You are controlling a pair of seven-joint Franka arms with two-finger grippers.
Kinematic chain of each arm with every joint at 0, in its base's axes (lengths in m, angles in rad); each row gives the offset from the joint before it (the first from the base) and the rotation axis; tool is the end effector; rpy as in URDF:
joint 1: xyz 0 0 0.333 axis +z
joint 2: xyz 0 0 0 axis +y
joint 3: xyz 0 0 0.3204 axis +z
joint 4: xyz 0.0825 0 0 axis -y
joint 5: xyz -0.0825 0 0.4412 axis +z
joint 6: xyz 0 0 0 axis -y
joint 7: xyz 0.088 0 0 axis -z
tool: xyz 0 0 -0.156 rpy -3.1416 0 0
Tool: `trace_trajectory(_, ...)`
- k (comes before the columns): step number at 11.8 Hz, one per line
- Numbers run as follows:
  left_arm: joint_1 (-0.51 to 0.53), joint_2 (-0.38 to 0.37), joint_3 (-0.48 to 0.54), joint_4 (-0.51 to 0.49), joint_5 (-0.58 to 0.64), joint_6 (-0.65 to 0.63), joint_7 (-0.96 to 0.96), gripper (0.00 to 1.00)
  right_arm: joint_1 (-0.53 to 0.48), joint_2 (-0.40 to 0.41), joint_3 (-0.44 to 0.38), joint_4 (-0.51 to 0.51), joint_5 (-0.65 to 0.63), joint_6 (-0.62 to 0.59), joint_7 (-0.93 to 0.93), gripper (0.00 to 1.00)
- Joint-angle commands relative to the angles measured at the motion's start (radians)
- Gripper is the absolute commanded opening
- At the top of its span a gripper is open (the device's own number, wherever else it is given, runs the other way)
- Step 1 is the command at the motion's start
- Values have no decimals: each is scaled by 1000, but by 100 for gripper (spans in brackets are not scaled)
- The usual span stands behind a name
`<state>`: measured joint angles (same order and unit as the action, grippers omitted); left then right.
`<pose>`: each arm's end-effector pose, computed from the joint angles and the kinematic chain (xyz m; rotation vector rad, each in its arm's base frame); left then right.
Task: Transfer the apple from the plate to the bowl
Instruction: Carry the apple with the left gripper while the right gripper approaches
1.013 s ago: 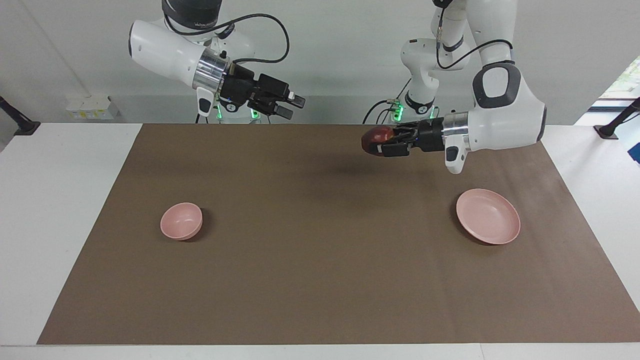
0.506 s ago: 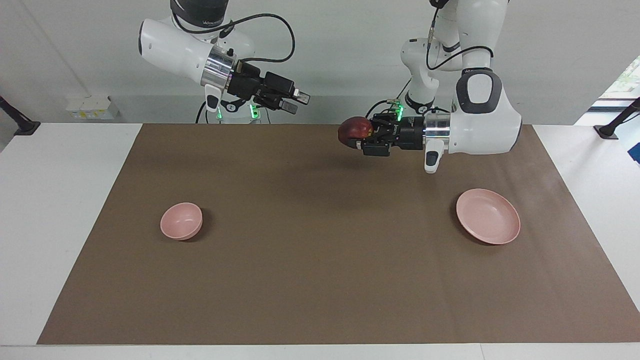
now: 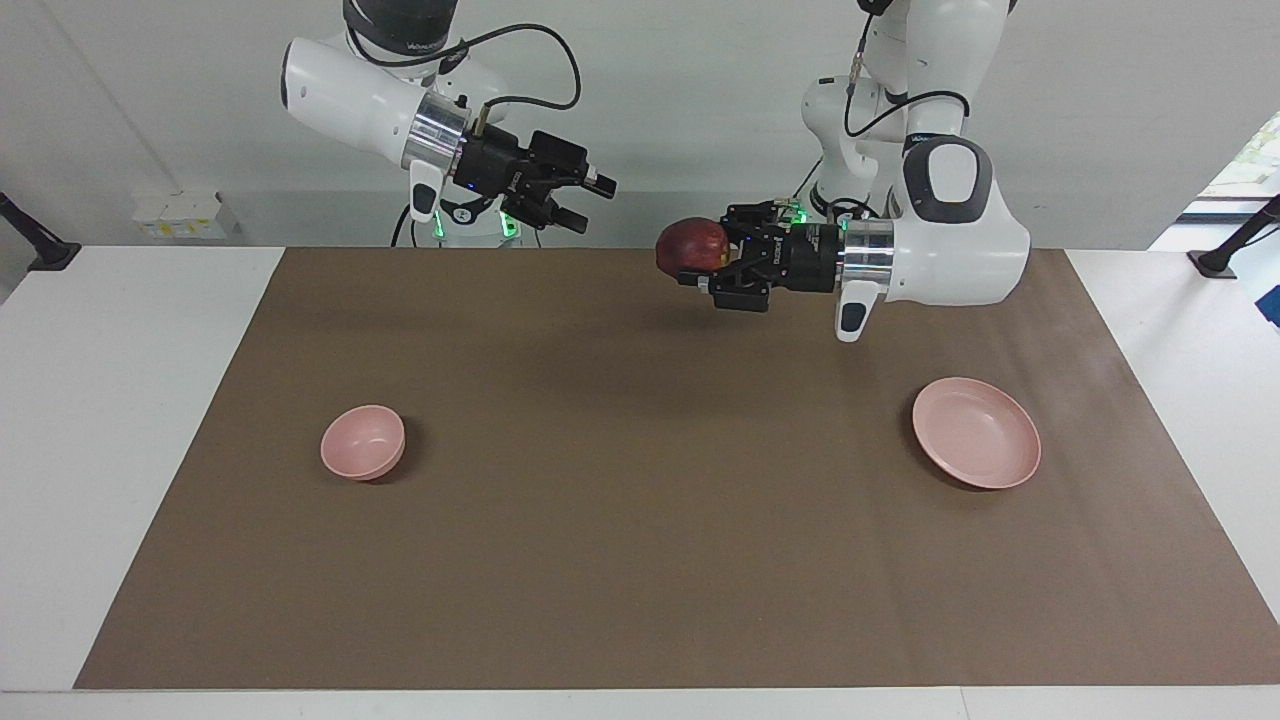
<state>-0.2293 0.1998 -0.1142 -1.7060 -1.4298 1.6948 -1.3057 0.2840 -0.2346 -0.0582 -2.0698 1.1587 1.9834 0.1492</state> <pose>0.5964 -0.3587 0.5134 1.5072 1.2149 -1.3515 0.5437 0.2240 0.5502 -2.0044 0.3583 0.0915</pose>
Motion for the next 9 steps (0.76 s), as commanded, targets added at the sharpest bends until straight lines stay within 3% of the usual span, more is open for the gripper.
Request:
trace_trajectory(1, -10, -10, -70, -4, -56, 115, -63, 0, 0, -25, 5, -32, 80, 41, -84, 100)
trace_trajectory(5, -42, -16, -87, -18, -139, 204, -108, 0, 1, -26, 15, -30, 90, 60, -89, 100)
trace_trajectory(9, -27, -28, -91, -49, -179, 188, -119, 0, -2, -23, 15, -29, 88, 63, -89, 100)
